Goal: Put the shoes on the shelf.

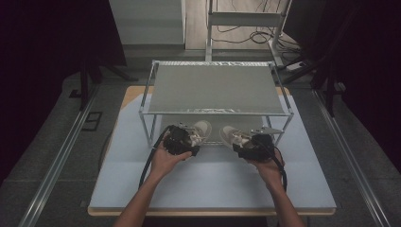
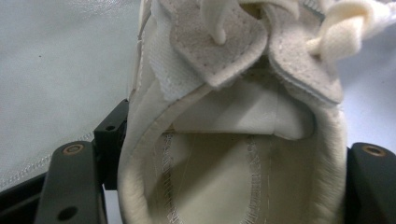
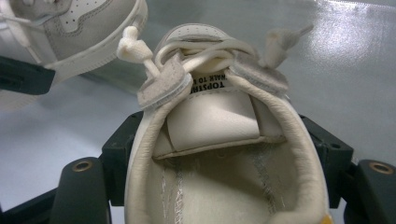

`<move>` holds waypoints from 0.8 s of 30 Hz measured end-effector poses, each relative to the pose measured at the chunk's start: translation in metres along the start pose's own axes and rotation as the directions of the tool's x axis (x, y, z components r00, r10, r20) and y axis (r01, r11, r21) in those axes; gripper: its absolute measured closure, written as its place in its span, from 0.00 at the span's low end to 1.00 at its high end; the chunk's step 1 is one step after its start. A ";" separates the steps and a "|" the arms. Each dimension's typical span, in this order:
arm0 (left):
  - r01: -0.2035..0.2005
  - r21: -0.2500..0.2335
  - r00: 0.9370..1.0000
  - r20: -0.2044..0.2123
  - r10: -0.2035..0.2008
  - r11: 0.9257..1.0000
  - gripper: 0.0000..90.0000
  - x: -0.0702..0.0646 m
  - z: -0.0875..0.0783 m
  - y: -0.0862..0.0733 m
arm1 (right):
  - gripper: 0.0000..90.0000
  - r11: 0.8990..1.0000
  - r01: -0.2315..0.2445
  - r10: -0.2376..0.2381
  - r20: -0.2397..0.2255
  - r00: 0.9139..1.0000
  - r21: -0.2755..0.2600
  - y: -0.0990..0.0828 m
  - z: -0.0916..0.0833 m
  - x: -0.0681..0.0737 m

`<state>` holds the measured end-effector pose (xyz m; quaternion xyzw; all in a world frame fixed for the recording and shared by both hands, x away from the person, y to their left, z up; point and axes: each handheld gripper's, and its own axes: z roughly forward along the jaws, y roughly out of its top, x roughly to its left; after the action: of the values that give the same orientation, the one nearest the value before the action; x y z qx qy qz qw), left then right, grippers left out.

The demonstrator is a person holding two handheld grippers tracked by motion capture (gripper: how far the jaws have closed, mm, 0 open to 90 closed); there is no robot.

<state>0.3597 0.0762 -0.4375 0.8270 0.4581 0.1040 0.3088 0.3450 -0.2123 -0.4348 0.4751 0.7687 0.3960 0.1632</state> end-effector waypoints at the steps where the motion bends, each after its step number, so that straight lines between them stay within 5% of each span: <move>1: 0.005 -0.001 1.000 0.000 -0.005 1.000 0.32 0.000 0.001 0.000 | 0.32 1.000 0.000 0.000 0.000 1.000 0.000 0.000 0.000 0.000; 7: -0.048 0.009 0.999 -0.002 0.048 0.999 0.32 0.003 0.008 0.005 | 0.32 1.000 -0.006 0.006 0.020 1.000 -0.009 0.003 0.008 0.001; 11: -0.038 0.018 0.999 -0.004 0.038 0.999 0.32 0.001 0.015 0.008 | 0.32 1.000 -0.018 0.018 0.033 0.999 -0.009 0.004 0.014 0.004; 12: -0.010 0.020 1.000 -0.002 0.010 1.000 0.32 -0.001 0.017 0.008 | 0.32 1.000 -0.019 0.020 0.037 0.999 -0.009 0.005 0.015 0.005; 13: -0.034 0.016 0.999 -0.007 0.034 0.999 0.32 0.001 0.019 0.010 | 0.32 1.000 -0.021 0.022 0.042 0.999 -0.012 0.005 0.017 0.005; 24: 0.001 0.018 1.000 -0.030 0.000 1.000 0.31 0.000 0.033 0.016 | 0.32 0.999 -0.039 0.040 0.084 0.996 -0.022 0.008 0.035 0.011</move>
<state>0.3861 0.0560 -0.4540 0.8280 0.4639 0.1121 0.2942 0.3663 -0.1852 -0.4491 0.5048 0.7475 0.3865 0.1926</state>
